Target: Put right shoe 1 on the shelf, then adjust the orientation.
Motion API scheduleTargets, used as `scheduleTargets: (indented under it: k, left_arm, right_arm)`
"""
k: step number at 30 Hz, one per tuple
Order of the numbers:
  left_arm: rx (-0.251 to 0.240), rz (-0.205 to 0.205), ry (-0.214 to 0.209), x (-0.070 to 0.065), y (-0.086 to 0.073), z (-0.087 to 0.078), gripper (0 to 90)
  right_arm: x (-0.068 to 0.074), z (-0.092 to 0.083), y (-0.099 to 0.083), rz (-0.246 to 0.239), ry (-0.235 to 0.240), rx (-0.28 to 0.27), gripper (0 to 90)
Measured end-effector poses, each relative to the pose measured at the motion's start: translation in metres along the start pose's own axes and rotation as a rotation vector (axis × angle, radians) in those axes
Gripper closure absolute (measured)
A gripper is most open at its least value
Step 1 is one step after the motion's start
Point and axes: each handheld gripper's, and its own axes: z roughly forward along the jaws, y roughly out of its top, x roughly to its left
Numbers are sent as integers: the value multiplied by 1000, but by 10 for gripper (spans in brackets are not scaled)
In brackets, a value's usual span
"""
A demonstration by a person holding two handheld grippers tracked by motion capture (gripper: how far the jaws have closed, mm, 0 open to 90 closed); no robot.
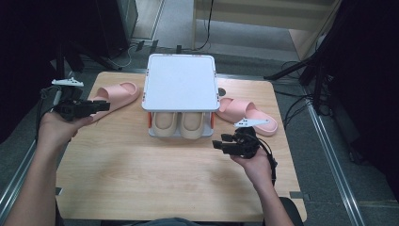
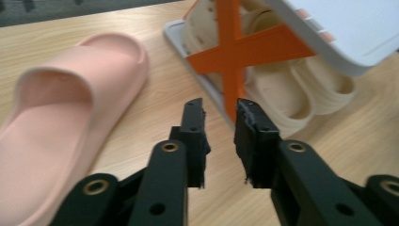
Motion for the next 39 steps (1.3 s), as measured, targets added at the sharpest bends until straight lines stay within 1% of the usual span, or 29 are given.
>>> scheduleTargets:
  k: [1, 4, 7, 9, 11, 13, 16, 19, 21, 24, 25, 26, 28, 30, 31, 35, 38, 39]
  left_arm:
    - [4, 1, 13, 4, -2, 2, 770]
    - [9, -17, 37, 17, -8, 8, 811]
    - [21, -54, 60, 33, -14, 15, 857]
    - [24, -59, 70, 41, -15, 20, 873]
    - [24, -62, 76, 48, -15, 25, 877]
    - [34, -60, 90, 54, -14, 31, 876]
    - [49, -67, 90, 61, -14, 40, 857]
    - [63, -62, 115, 68, -14, 51, 849]
    - [84, -70, 125, 75, -15, 59, 854]
    - [82, -103, 116, 86, -16, 69, 853]
    - [82, -103, 116, 86, -16, 69, 853]
    - [76, -108, 129, 90, -16, 73, 854]
    - [51, -109, 134, 94, -17, 75, 854]
    - [34, -118, 139, 98, -18, 78, 854]
    - [34, -126, 139, 101, -20, 79, 855]
    - [63, -149, 142, 107, -25, 87, 857]
    - [85, -149, 148, 110, -27, 89, 855]
    - [85, -152, 148, 110, -28, 90, 854]
  right_arm:
    - [0, 0, 0, -1, -3, 3, 483]
    - [0, 0, 0, 0, -3, 1, 483]
    - [1, 1, -1, 2, -2, 9, 483]
    - [2, 0, -3, 3, 0, 8, 483]
    - [4, -1, -6, 10, 0, 10, 483]
    - [6, -2, -9, 6, -2, 13, 483]
    - [10, -4, -15, 12, -8, 22, 483]
    - [14, -7, -21, 12, -13, 29, 483]
    - [17, -9, -25, 10, -21, 30, 482]
    - [19, -14, -31, 20, -35, 28, 481]
    - [19, -16, -33, 26, -40, 27, 481]
    - [19, -19, -35, 34, -47, 23, 481]
    - [18, -22, -38, 46, -56, 20, 481]
    - [17, -26, -41, 56, -63, 15, 481]
    - [17, -27, -42, 58, -66, 13, 481]
    - [17, -30, -45, 69, -74, 10, 481]
    - [17, -28, -45, 68, -74, 13, 480]
    - [17, -28, -44, 65, -71, 15, 480]
